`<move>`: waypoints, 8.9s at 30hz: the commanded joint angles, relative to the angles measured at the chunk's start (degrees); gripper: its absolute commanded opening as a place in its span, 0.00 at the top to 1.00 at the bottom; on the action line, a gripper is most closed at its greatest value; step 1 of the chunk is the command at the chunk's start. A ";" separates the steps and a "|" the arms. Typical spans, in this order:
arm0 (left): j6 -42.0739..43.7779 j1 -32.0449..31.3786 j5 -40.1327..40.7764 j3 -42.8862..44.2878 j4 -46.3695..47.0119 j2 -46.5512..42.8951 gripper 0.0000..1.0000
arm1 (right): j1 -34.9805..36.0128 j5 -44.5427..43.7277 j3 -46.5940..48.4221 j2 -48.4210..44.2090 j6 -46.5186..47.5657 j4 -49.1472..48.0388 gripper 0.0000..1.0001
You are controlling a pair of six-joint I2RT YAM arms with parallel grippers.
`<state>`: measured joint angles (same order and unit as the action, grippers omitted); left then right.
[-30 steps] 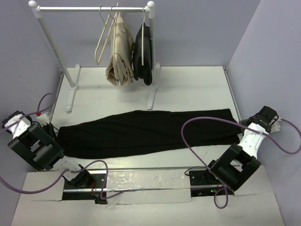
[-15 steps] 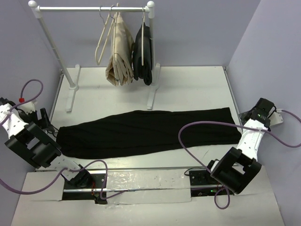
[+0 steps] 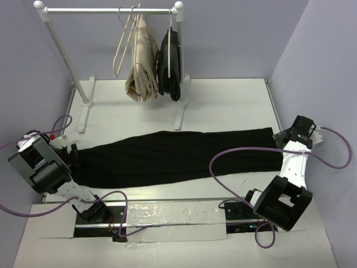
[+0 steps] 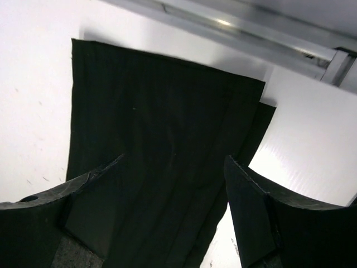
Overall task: Place the trousers on the hanger
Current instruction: Fold the trousers at the center of the board.
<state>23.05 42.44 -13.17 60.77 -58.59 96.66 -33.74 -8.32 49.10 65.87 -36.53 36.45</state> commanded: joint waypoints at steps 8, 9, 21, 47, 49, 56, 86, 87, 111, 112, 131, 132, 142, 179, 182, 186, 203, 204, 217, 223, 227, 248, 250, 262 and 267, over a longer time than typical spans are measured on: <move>0.77 0.28 6.76 -6.19 15.86 2.39 0.02 | 3.67 2.86 -2.78 1.46 0.23 -2.78 0.25; 0.77 0.19 6.06 -6.45 15.96 2.48 0.11 | 4.11 2.87 -2.70 1.55 0.41 -2.87 0.25; 1.65 2.56 4.56 -4.63 14.74 1.69 1.00 | 8.51 3.39 -2.17 0.40 -0.20 -5.15 0.26; 6.47 -8.75 -25.67 48.04 -19.99 -8.15 1.00 | 43.75 11.30 0.55 10.94 -3.45 -12.01 0.28; 8.14 -10.96 -26.55 46.81 -19.99 -10.51 1.00 | 46.38 10.43 2.56 13.22 -3.81 -11.66 0.28; 7.98 -18.35 -28.84 38.03 -19.99 -13.87 1.00 | 50.96 11.83 5.04 15.78 -2.76 -13.15 0.28; -16.98 -65.54 -13.81 3.31 21.05 -17.75 0.80 | 58.96 23.44 6.62 13.59 6.47 -23.53 0.27; -16.81 -66.86 -14.16 2.25 22.10 -16.61 0.66 | 58.87 22.13 7.06 13.41 6.65 -21.35 0.27; -4.95 -47.37 -4.94 -4.52 13.23 -32.24 0.27 | 81.18 7.26 23.05 21.92 -21.38 -8.76 0.25; -4.07 -47.10 -4.24 -4.44 14.80 -31.89 0.23 | 82.07 7.52 24.19 24.55 -22.52 -8.93 0.25; -0.29 -52.01 -8.54 -6.28 38.99 -14.40 0.17 | 87.26 11.91 27.02 39.95 -28.41 -12.62 0.27; -0.28 -52.10 -8.98 -6.54 38.99 -13.87 0.18 | 87.26 12.53 26.23 39.95 -28.85 -12.89 0.27; -0.63 -52.28 -9.50 -7.34 40.57 -10.00 0.48 | 87.26 10.26 27.45 42.24 -27.54 -12.01 0.70; -16.10 -63.34 -19.98 20.96 19.30 -20.64 1.00 | 75.14 15.16 16.30 5.70 -1.96 -7.35 1.00; -19.26 -68.26 -18.04 18.17 22.79 -20.02 1.00 | 73.03 17.89 8.49 2.96 -4.33 -11.21 1.00; -22.51 -77.05 -12.77 13.85 28.87 -15.38 1.00 | 70.30 20.97 -2.06 1.99 -8.37 -20.61 1.00; -20.06 -98.60 -12.14 5.15 41.45 -1.30 0.60 | 58.35 29.41 -18.60 3.05 -4.87 -25.83 0.54; -19.36 -98.60 -12.23 5.14 41.10 -1.74 0.56 | 57.82 29.58 -18.86 2.43 -4.17 -24.59 0.50; -14.00 -98.33 -15.57 13.13 29.68 -4.99 0.25 | 47.10 38.28 -12.45 -6.89 9.03 -4.18 0.09; -11.98 -89.74 -17.68 14.73 21.52 -7.98 0.22 | 47.36 38.83 -12.19 -3.48 -0.46 -17.71 0.00; -8.82 -84.72 -15.48 12.01 17.55 -10.87 0.22 | 52.00 34.43 -8.52 2.50 -2.14 -20.63 0.00; -8.37 -62.48 -17.15 0.40 17.89 -20.20 0.22 | 61.68 14.82 3.90 19.04 -1.70 -2.79 0.00; -8.28 -62.30 -17.68 0.31 17.90 -20.29 0.22 | 61.95 16.13 2.68 18.86 -2.57 -3.91 0.00; -8.90 -56.85 -18.83 0.75 17.98 -19.93 0.23 | 66.43 24.41 5.92 25.01 -4.51 -14.56 0.11; -8.54 -52.99 -18.82 -0.39 18.33 -21.42 0.23 | 66.96 20.89 11.16 26.42 -2.41 -9.66 0.82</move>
<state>14.15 -12.67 -30.35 60.97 -40.97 77.58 32.53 14.55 54.04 91.53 -39.92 25.36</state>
